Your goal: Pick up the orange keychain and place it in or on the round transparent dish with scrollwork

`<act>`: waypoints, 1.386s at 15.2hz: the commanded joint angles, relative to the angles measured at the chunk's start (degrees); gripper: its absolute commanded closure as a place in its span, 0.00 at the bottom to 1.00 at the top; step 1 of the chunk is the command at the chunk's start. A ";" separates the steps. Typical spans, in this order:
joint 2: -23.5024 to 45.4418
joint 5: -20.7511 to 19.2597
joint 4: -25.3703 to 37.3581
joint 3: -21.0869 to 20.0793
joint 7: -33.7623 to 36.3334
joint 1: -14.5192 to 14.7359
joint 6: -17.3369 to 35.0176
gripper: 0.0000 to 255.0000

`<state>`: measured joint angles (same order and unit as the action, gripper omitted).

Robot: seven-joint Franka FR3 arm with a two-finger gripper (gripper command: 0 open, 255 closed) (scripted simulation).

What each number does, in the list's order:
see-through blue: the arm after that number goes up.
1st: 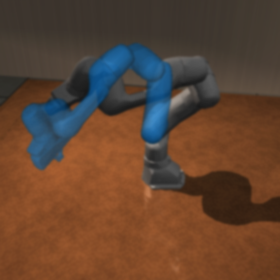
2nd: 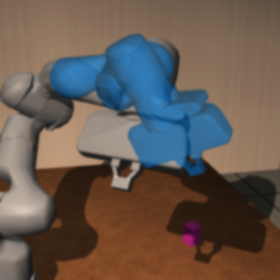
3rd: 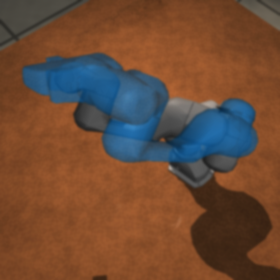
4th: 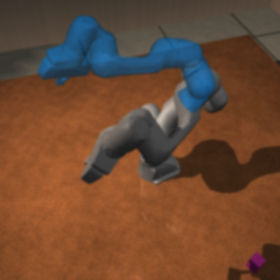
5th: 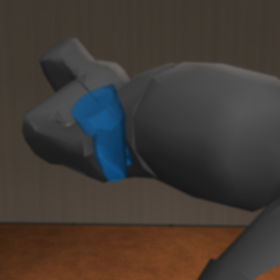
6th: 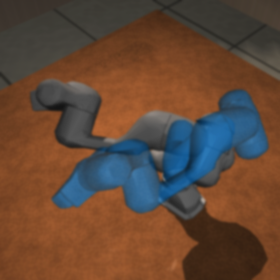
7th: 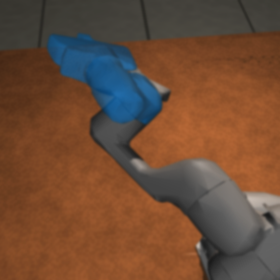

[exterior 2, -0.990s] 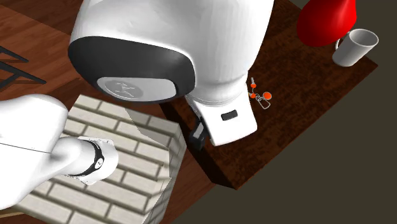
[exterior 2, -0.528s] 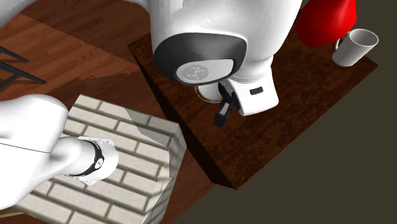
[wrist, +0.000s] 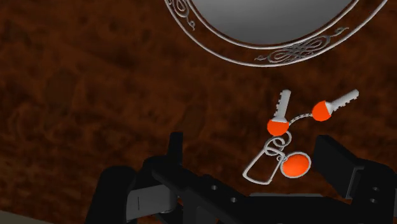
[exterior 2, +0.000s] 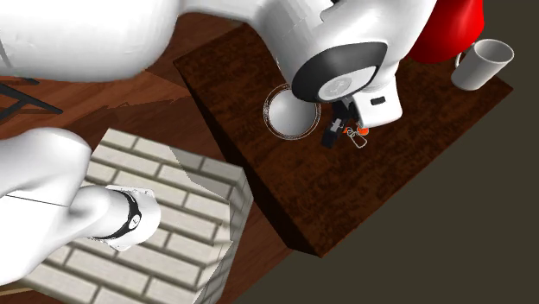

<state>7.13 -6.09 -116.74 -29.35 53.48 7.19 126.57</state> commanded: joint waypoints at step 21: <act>13.84 -8.81 7.79 1.83 8.90 4.55 4.67 1.00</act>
<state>20.62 -14.95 -108.80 -27.47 62.39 11.65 130.29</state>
